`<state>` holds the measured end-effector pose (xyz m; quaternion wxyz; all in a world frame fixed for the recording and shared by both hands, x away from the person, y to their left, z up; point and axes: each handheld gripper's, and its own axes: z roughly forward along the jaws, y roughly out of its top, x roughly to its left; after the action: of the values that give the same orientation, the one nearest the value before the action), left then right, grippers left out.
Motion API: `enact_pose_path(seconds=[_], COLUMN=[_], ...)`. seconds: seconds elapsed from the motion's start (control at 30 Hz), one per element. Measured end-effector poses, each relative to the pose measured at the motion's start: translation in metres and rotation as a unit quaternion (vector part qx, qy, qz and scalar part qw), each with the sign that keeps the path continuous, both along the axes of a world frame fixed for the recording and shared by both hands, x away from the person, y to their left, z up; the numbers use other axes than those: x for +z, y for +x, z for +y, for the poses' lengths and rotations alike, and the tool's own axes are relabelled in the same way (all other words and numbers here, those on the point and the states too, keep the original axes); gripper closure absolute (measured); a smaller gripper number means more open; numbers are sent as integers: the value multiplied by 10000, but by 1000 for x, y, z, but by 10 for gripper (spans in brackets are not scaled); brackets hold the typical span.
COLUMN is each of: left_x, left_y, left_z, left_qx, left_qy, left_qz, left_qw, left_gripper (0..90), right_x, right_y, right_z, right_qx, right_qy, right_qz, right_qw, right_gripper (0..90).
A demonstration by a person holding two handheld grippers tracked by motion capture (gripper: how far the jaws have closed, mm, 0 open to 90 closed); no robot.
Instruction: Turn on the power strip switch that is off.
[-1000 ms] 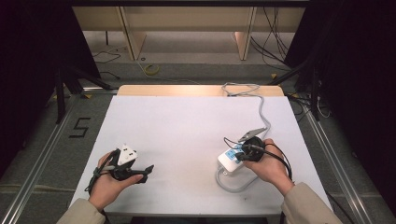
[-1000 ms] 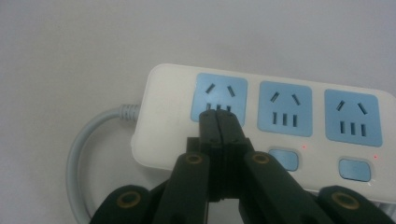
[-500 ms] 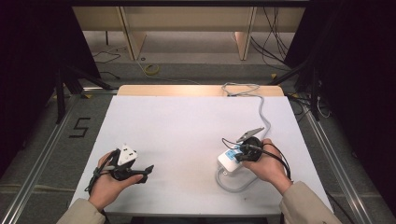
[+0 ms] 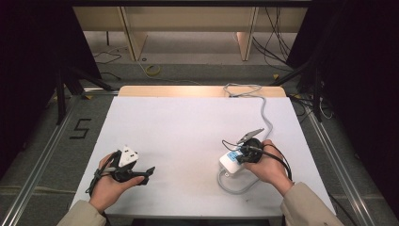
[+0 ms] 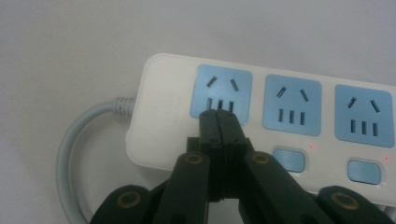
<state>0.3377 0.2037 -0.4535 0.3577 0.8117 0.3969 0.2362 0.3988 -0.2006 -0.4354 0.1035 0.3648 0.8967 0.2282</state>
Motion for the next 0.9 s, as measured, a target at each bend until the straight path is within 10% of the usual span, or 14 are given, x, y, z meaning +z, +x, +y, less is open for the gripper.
enact_pose_path(seconds=[0.9], left_x=[0], left_y=[0], left_z=[0], left_qx=[15], left_qy=[-9], left_qz=[6], left_qw=[10000], left_gripper=[164], right_x=[0], right_y=[1], right_z=[9], right_qx=[4], right_qy=[-355], right_qz=[30], right_qw=[9994], right_gripper=[900])
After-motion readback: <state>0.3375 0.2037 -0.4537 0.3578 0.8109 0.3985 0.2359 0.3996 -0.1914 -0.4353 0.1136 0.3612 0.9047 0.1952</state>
